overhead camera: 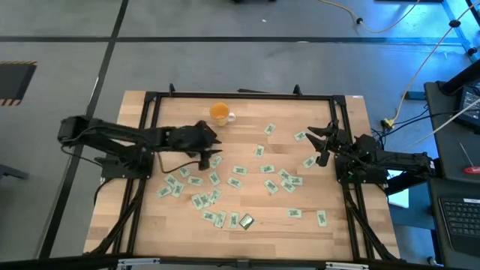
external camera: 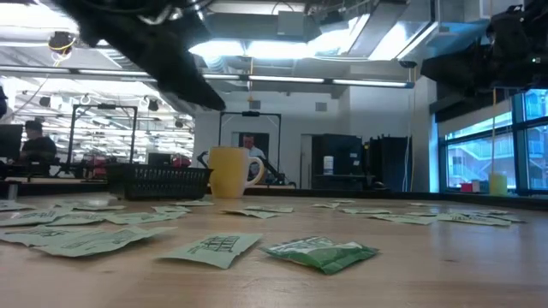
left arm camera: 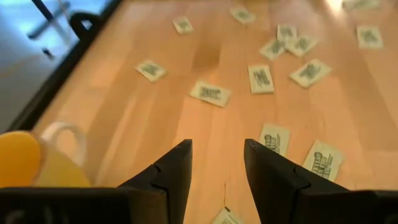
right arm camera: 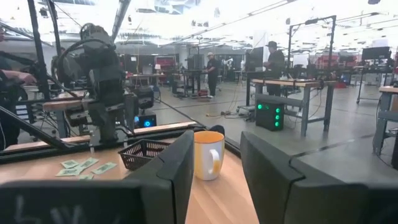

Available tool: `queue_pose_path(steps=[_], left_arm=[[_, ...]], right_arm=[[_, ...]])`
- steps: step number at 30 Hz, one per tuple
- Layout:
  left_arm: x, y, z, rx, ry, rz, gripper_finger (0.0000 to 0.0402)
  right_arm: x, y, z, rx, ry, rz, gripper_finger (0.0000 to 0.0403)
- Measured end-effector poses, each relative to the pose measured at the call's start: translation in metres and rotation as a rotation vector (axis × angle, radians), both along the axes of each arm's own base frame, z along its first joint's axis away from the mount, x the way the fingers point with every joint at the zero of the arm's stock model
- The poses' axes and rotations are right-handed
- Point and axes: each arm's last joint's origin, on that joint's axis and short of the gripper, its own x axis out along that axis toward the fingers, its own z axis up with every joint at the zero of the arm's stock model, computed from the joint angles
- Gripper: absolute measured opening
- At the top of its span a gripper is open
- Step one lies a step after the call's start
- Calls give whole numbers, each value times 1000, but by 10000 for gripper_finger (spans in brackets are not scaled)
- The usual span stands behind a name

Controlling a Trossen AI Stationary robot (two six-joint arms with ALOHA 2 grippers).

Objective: Pick and place Stevia / Truvia into bins
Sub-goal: Put the green stevia packet into the black bin

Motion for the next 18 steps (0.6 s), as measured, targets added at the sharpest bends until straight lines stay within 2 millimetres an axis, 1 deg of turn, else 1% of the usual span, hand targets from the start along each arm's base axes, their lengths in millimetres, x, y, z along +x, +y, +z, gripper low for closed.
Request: queue_pose_path(steps=[3,6,9,14,18], left_arm=[[16,1,-2,20,119,-21,141],[27,2,-5,22,245,-32,141],[35,3,-7,14,329,-34,141],[46,4,-18,8,414,-33,141],[51,4,-32,-8,467,-44,141]], right_arm=[[0,0,0,0,3,0,135],[0,0,-1,2,8,0,135],[0,0,-2,3,20,0,135],[1,0,-3,5,31,1,135],[1,0,-5,7,53,1,135]])
